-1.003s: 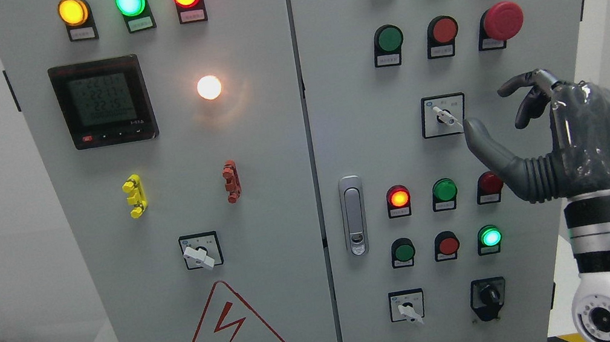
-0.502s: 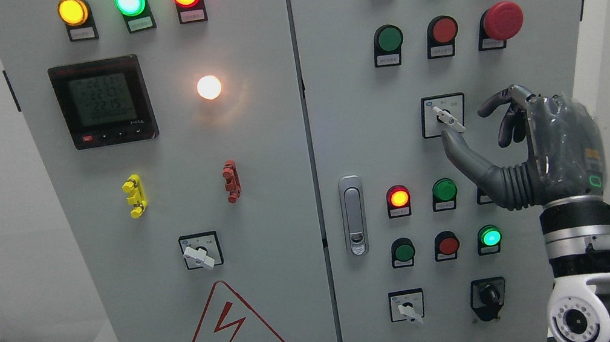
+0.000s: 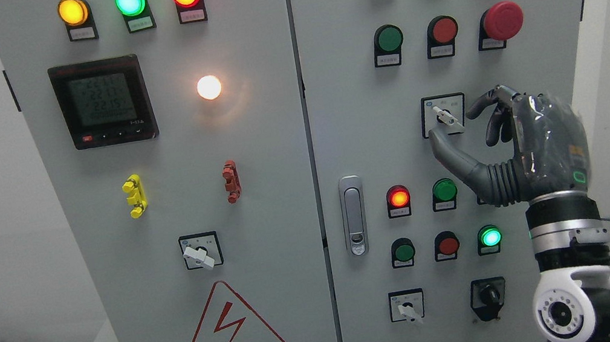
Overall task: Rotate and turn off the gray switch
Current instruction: 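Close the right hand's fingers around the gray switch knob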
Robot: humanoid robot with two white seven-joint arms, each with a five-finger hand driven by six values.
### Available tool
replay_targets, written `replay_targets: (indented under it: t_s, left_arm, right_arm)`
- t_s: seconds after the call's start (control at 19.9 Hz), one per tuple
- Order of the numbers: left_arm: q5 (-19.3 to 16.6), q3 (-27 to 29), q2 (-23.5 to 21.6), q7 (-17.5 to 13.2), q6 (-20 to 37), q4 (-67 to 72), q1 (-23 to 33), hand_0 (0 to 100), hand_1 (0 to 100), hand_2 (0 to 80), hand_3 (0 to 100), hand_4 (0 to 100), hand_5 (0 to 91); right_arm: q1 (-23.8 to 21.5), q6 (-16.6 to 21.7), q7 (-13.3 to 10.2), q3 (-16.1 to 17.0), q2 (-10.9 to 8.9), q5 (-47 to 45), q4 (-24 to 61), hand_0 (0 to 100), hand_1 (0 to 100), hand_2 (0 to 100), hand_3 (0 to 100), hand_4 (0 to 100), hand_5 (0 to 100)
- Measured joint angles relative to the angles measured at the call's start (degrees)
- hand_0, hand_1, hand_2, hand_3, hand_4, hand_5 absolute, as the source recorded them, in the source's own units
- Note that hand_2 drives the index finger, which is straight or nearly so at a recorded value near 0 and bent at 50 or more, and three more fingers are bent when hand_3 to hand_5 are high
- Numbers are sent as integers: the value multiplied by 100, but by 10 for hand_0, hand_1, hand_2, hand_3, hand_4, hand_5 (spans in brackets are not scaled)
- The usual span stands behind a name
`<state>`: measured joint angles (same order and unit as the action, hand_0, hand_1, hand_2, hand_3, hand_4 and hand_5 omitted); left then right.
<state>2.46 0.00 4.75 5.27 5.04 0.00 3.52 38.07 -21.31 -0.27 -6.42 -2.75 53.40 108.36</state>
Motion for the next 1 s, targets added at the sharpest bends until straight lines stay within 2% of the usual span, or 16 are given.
replay_targets:
  t_s: [0.2, 1.0]
  left_arm:
    - [-1, 0, 0, 6, 0, 0, 0, 120, 389, 0, 0, 0, 0]
    - [-1, 0, 0, 25, 1, 0, 0, 120, 389, 0, 0, 0, 0]
  right_arm:
    - [37, -38, 1, -14, -2, 5, -55, 74, 393, 550, 897, 911, 1000]
    - [175, -116, 6, -41, -18, 40, -261, 71, 416, 570, 899, 908, 1000]
